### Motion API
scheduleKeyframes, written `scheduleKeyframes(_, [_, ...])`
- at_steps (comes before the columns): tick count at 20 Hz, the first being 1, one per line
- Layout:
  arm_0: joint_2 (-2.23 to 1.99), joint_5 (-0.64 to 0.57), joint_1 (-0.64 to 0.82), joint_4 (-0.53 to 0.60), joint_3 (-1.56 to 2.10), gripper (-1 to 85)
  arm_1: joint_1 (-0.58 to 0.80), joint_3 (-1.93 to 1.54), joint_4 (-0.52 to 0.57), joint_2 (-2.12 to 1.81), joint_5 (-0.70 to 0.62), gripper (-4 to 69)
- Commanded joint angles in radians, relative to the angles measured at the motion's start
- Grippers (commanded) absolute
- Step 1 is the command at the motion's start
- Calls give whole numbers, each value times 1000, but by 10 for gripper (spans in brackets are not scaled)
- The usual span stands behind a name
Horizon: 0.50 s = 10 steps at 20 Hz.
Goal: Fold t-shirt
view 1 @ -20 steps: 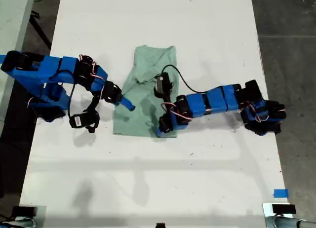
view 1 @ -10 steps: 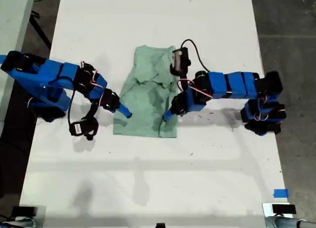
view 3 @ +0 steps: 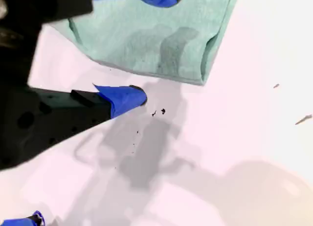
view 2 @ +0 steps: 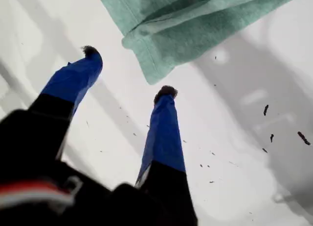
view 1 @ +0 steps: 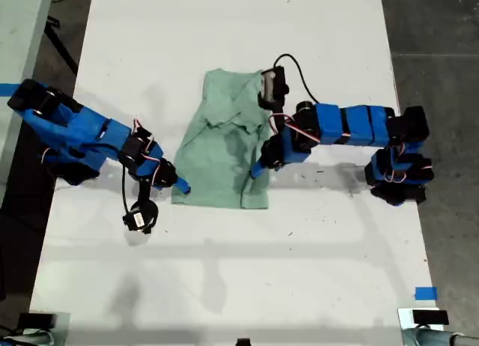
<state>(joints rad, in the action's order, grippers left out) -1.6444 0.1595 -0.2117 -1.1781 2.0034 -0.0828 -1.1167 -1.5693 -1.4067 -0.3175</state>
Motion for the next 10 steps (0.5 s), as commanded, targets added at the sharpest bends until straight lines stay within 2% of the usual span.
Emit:
scheduleKeyframes(1, [11,25,-3,146,43,310,9,-3,15,-67,-15,262])
scheduleKeyframes(5, [155,80,-21,348,75,242,-6,-32,5,-71,-12,259])
scheduleKeyframes(8, [124,137,-21,328,94,7,-18,-46,8,-72,-2,257])
scheduleKeyframes(10, [74,144,-12,281,106,0,-17,-60,21,-72,-2,257])
